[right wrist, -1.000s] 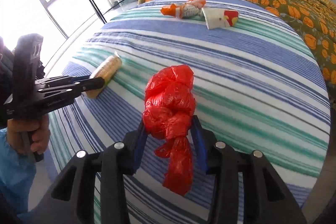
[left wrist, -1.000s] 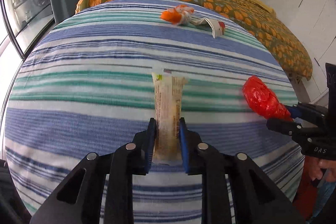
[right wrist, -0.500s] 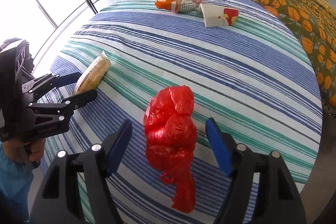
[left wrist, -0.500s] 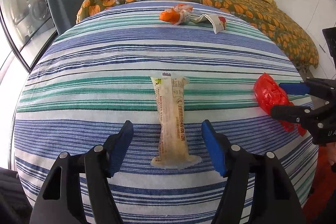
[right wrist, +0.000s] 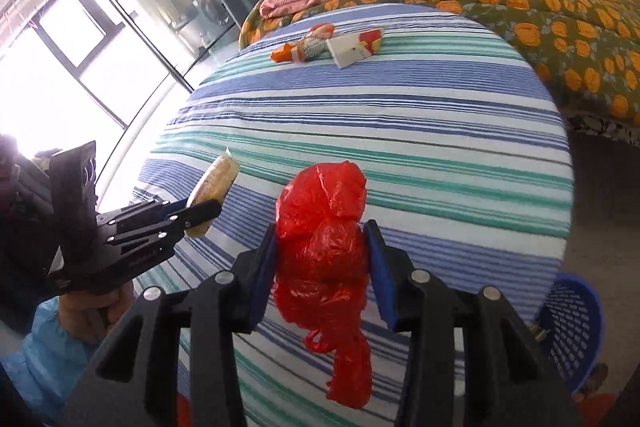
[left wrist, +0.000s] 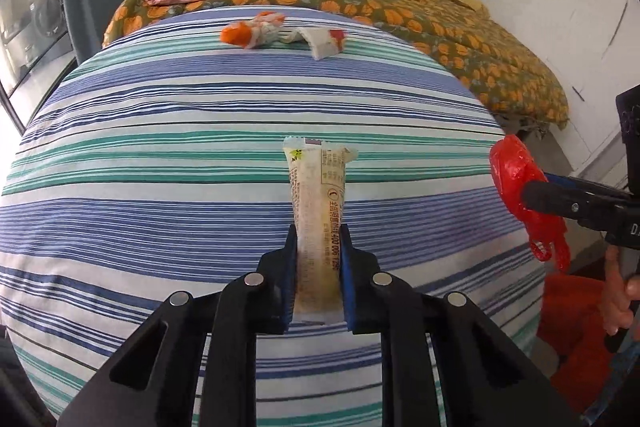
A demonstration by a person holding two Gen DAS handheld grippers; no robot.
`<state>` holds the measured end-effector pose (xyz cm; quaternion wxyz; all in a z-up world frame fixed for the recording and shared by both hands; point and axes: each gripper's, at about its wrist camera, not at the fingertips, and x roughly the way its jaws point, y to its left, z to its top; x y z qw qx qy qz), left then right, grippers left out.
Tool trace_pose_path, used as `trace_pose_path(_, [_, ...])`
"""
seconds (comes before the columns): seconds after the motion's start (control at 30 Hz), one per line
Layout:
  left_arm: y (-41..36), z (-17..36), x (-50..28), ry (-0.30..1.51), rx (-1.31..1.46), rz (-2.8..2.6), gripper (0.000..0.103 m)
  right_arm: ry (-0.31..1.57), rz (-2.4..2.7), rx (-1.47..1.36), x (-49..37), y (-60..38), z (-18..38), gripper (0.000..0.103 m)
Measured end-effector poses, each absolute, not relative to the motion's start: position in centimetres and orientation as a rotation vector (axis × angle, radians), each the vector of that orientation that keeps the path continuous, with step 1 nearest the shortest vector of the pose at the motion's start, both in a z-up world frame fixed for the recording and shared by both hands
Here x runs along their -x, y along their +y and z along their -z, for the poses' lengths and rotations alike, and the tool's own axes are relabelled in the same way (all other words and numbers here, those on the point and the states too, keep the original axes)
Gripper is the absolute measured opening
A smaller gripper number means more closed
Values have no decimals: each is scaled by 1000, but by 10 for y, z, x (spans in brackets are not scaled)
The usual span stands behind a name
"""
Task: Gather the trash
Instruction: 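Carry the snack bar and red bag over the blue basket and release both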
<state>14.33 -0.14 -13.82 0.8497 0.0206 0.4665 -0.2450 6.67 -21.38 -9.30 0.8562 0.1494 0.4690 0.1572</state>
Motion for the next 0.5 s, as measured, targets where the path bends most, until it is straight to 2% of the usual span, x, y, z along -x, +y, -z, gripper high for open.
trace_pose_path(0.23, [-113,118,-79,958,-49,759,18,891,-57,-363,15,-322,87,42])
trace_pose_path(0.5, [-257,147,-22,1027,-168,965,18,913,173,-449,58,-416,139,42])
